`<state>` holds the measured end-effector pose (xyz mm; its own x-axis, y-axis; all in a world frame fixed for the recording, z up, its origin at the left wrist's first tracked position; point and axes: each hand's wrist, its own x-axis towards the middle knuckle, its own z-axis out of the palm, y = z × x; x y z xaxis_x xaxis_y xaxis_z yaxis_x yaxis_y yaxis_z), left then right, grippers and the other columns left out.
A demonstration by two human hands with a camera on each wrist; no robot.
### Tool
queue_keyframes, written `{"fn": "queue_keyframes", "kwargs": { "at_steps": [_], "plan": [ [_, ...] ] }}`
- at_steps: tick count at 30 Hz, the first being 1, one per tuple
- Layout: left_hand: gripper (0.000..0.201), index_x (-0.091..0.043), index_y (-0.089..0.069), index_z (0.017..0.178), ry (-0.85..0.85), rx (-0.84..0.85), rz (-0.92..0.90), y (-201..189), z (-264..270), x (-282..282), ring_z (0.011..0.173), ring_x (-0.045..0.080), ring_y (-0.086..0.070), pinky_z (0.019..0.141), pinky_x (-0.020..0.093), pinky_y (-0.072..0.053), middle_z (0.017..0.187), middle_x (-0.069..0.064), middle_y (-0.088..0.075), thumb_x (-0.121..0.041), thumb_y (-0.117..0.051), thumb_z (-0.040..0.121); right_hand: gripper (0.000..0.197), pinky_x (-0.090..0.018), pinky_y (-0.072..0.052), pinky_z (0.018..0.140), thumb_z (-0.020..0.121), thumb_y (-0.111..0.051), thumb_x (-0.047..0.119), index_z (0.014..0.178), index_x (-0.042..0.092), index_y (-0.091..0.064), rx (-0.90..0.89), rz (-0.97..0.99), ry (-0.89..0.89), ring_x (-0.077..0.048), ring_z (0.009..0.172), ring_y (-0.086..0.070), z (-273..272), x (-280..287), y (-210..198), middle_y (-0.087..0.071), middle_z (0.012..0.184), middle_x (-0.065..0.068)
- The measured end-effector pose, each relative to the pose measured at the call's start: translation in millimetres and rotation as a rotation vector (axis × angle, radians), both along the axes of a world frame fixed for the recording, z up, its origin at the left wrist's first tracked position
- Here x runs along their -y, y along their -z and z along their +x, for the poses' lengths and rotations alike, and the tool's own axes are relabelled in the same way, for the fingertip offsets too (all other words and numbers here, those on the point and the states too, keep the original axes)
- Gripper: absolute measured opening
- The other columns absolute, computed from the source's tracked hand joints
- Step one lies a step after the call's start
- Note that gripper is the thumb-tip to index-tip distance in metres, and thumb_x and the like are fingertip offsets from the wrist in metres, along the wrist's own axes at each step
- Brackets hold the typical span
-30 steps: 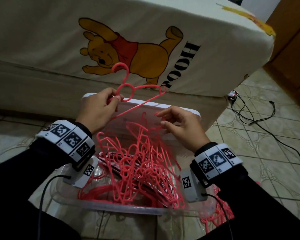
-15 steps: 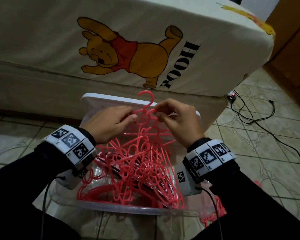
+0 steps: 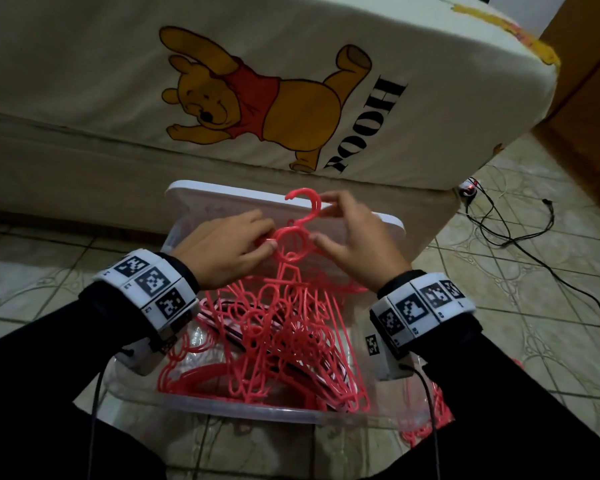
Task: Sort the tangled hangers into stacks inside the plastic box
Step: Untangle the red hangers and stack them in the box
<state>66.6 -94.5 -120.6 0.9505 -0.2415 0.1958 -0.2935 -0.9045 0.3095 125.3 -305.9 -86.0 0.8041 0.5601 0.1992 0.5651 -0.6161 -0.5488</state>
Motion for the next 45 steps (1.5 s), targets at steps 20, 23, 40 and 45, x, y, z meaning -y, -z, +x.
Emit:
{"fn": "queue_keyframes", "kwargs": {
  "at_steps": [20,23,40,45],
  "plan": [
    [0.028,-0.015,-0.051,0.087,-0.437,0.060,0.224,-7,5,-16,0.078,0.031,-0.057,0.062,0.034,-0.036,0.092,0.009,-0.059,-0.034,-0.033,0.097,0.033,-0.032,-0.041,0.088,0.094,-0.053,0.032,0.112,0.005,-0.058,-0.059,-0.294,0.202,-0.028,0.107,-0.054,32,3,53,-0.058,0.113,-0.014],
    [0.028,-0.017,-0.049,0.085,-0.462,0.038,0.166,-8,7,-24,0.076,0.030,-0.054,0.065,0.035,-0.039,0.093,0.011,-0.061,-0.036,-0.034,0.099,0.020,-0.031,-0.044,0.077,0.091,-0.055,0.024,0.099,0.008,-0.065,-0.130,-0.421,0.168,-0.031,0.097,-0.061,35,1,74,-0.067,0.102,-0.015],
    [0.032,-0.012,-0.057,0.095,-0.447,0.013,0.132,-10,9,-33,0.090,0.033,-0.058,0.070,0.039,-0.044,0.097,0.012,-0.060,-0.037,-0.037,0.099,0.022,-0.041,-0.047,0.078,0.090,-0.046,0.005,0.111,0.008,-0.051,-0.178,-0.527,-0.041,-0.039,0.100,-0.059,-12,-70,121,-0.057,0.111,-0.017],
    [0.037,-0.010,-0.056,0.102,-0.496,0.079,0.125,-13,11,-34,0.099,0.036,-0.057,0.070,0.040,-0.041,0.104,0.012,-0.058,-0.039,-0.033,0.100,0.018,-0.036,-0.047,0.078,0.086,-0.053,0.010,0.102,0.009,-0.059,-0.224,-0.284,0.043,-0.038,0.096,-0.061,-3,-71,93,-0.065,0.099,-0.021]
  ]
}}
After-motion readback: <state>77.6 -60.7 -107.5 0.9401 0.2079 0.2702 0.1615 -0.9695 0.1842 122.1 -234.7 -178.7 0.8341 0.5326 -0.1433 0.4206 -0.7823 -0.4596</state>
